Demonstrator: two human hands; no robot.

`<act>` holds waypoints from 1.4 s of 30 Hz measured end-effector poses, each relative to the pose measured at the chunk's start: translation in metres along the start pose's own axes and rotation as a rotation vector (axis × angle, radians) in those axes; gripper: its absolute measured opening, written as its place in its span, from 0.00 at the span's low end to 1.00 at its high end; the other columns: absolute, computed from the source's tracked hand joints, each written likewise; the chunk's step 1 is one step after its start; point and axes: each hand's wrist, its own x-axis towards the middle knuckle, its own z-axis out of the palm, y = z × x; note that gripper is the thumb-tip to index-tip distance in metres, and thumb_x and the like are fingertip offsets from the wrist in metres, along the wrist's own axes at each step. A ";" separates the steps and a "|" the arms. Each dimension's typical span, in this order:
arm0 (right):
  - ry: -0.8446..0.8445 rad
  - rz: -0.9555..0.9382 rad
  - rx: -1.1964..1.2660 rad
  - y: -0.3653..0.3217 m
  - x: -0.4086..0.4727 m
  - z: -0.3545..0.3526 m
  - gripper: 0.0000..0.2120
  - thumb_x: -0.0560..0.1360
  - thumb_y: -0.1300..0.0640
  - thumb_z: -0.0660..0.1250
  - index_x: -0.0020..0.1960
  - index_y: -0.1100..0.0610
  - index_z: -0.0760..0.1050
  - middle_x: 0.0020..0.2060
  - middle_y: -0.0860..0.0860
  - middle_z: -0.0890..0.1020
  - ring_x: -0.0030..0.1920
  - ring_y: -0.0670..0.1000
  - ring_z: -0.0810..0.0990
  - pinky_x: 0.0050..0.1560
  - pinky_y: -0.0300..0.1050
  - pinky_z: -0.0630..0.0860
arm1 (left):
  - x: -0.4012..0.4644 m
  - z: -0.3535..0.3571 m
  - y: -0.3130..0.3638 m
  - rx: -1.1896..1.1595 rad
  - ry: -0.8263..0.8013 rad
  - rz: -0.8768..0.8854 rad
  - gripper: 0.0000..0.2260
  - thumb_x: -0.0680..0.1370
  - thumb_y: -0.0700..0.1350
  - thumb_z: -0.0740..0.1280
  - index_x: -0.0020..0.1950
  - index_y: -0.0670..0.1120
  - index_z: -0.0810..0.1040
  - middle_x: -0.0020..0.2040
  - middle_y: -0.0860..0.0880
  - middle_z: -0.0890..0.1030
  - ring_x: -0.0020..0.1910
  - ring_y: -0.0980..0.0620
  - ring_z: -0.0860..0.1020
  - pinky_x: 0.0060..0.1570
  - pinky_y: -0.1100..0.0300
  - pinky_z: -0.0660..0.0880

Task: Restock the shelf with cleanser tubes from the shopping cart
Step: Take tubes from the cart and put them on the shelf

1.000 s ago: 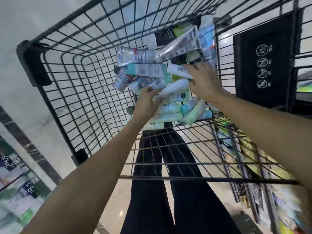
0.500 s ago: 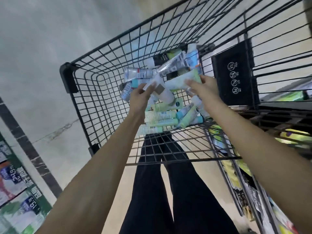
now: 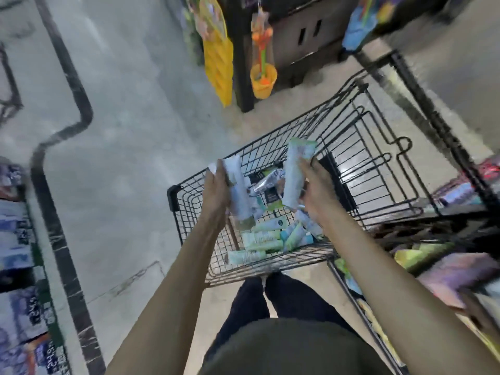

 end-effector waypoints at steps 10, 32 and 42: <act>-0.076 -0.166 0.018 -0.055 -0.104 0.004 0.24 0.68 0.67 0.77 0.63 0.59 0.77 0.51 0.60 0.85 0.50 0.59 0.85 0.50 0.59 0.82 | -0.065 0.019 0.063 -0.017 -0.553 -0.060 0.14 0.72 0.37 0.66 0.57 0.44 0.78 0.42 0.44 0.80 0.40 0.45 0.79 0.43 0.52 0.77; 0.548 -0.573 0.327 -0.015 -0.363 -0.102 0.22 0.72 0.67 0.76 0.65 0.57 0.77 0.53 0.60 0.86 0.44 0.57 0.84 0.45 0.52 0.80 | -0.285 0.110 0.031 0.256 -1.110 0.304 0.12 0.83 0.48 0.68 0.67 0.54 0.77 0.56 0.43 0.85 0.48 0.42 0.84 0.43 0.48 0.81; 0.746 -0.697 0.384 0.018 -0.494 -0.194 0.20 0.74 0.67 0.75 0.63 0.54 0.78 0.53 0.59 0.86 0.47 0.56 0.85 0.44 0.50 0.82 | -0.426 0.169 -0.034 0.415 -1.317 0.344 0.32 0.68 0.34 0.81 0.67 0.51 0.75 0.58 0.48 0.85 0.57 0.44 0.84 0.54 0.42 0.82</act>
